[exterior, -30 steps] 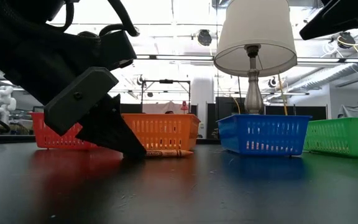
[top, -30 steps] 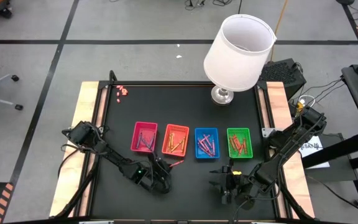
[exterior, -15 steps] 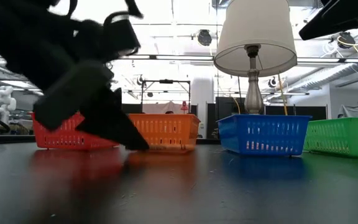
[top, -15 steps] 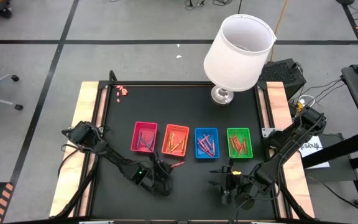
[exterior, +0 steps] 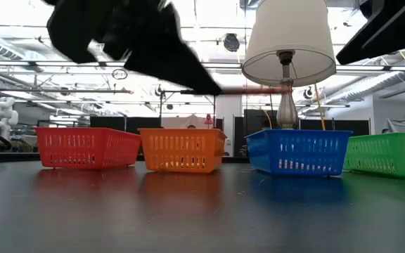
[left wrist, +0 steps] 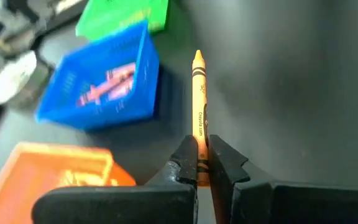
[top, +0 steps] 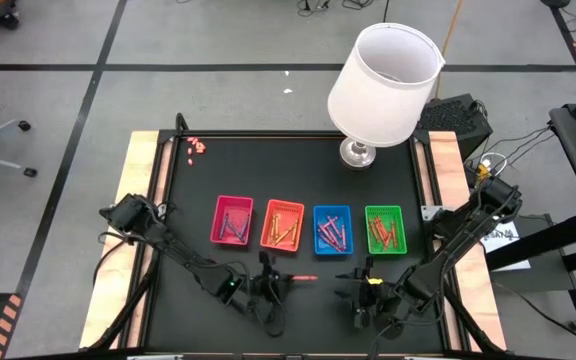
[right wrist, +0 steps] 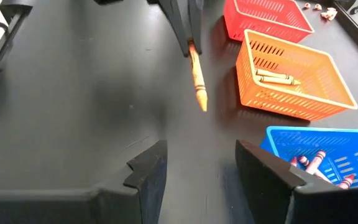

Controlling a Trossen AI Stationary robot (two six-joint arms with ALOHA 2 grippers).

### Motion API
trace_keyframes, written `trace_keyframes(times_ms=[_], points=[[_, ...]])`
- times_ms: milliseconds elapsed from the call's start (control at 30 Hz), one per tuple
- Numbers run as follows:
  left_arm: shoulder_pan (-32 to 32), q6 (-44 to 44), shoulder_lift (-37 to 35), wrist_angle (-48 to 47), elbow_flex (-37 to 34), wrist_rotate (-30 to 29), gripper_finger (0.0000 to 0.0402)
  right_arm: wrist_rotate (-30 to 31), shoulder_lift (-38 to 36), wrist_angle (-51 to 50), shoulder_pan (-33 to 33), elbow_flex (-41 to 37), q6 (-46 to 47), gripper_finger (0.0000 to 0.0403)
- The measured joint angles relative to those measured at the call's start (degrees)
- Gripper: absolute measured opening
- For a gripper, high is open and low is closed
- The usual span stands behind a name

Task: Sort crayons
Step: Put the orange crayon into the green bin

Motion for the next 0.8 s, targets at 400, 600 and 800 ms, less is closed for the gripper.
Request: trace_keyframes(times_ms=[400,600,800], points=[[-0.73,24.19,-0.02,-0.09,5.1,-0.26,0.0011,-0.21,0.19,-0.09,0.02,0.0,-1.2,0.0173],[-1.86,33.34,-0.04,0.39,5.54,-0.46,0.0011,-0.21,0.19,-0.06,0.02,0.0,-1.2,0.0173],[-2.63,39.31,-0.05,0.39,5.54,-2.75,0.0011,-3.06,0.19,-1.66,0.02,0.0,-1.16,0.0173]])
